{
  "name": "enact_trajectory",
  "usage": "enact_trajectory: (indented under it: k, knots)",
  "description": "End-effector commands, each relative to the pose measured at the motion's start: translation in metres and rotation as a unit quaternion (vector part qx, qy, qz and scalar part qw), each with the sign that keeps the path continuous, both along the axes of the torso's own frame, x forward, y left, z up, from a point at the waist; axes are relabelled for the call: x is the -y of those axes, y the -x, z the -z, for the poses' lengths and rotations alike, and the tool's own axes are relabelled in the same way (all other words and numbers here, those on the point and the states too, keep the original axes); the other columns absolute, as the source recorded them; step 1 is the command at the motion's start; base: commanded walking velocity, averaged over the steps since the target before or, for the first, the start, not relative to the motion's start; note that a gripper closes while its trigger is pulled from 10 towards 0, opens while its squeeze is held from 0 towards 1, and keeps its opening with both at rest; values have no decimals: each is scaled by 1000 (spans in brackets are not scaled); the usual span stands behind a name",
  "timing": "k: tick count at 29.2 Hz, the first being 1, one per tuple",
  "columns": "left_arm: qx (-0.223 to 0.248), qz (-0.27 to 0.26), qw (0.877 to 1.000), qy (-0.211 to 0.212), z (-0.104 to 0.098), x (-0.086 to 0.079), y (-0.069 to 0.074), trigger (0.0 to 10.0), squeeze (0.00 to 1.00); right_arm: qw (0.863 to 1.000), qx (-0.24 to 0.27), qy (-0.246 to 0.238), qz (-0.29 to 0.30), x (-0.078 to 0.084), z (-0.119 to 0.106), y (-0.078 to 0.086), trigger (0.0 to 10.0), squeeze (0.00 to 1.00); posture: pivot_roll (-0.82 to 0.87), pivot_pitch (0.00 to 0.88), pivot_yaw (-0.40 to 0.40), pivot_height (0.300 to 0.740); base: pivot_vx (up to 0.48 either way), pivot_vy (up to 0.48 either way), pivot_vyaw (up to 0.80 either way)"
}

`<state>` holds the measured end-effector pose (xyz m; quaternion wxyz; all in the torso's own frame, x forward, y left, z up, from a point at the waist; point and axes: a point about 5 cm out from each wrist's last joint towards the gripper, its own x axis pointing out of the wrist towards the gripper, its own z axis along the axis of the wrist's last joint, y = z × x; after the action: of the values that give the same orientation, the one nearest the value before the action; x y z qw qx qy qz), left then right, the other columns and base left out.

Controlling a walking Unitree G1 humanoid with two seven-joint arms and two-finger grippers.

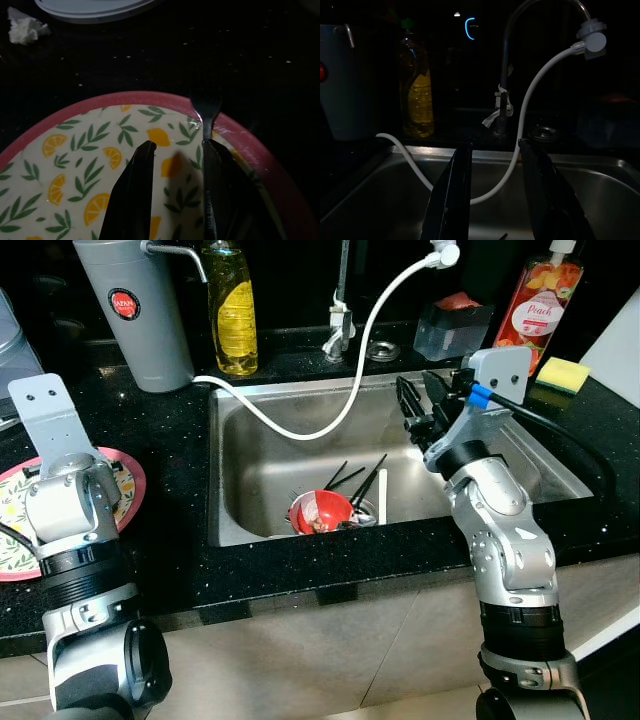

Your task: Kitchen organization

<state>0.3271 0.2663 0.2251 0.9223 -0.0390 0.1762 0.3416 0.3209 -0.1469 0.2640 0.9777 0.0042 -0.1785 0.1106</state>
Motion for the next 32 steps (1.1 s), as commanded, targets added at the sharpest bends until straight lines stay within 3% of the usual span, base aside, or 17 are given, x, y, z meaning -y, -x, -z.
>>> enact_trajectory:
  k: [1,2,6,11,12,13,17,18,19,32]
  knots:
    - [-9,-2,1000,1,2,0,1,10000,349,1000,-1,-2,-7,-3,0,-2,10000,0,86,10,13,740,0,0,0]
    - [-5,10,1000,18,4,2,-1,10000,1000,1000,-1,-3,-7,-3,0,-2,10000,0,85,11,13,740,0,0,0]
    - [4,28,999,16,1,5,-4,10000,1000,1000,-1,-3,-7,-3,0,-2,10000,0,85,11,13,740,0,0,0]
    - [-4,51,997,52,7,13,-8,10000,1000,1000,-1,-4,-7,-3,0,-3,10000,0,82,12,14,740,0,0,0]
    - [-6,51,997,59,8,14,-8,10000,800,1000,-1,-4,-7,-3,0,-3,10000,0,80,12,15,740,0,0,0]
    - [-7,50,997,65,9,15,-8,10000,0,1000,-1,-4,-6,-2,0,-3,10000,0,78,12,15,740,0,0,0]
    - [-19,27,996,79,17,12,-4,10000,0,1000,-1,-4,-5,-2,1,-3,10000,0,79,12,16,740,0,0,0]
    - [-24,20,996,81,21,11,-3,7137,0,1000,-1,-4,-5,-1,1,-2,10000,0,79,12,15,740,0,0,0]
    - [-29,16,996,86,24,10,-1,0,0,1000,-1,-5,-5,-1,1,-2,10000,0,79,12,15,740,0,0,0]
    - [-45,-7,994,96,36,6,5,0,0,1000,0,-5,-7,-2,0,-3,10000,0,80,12,12,740,0,0,0]
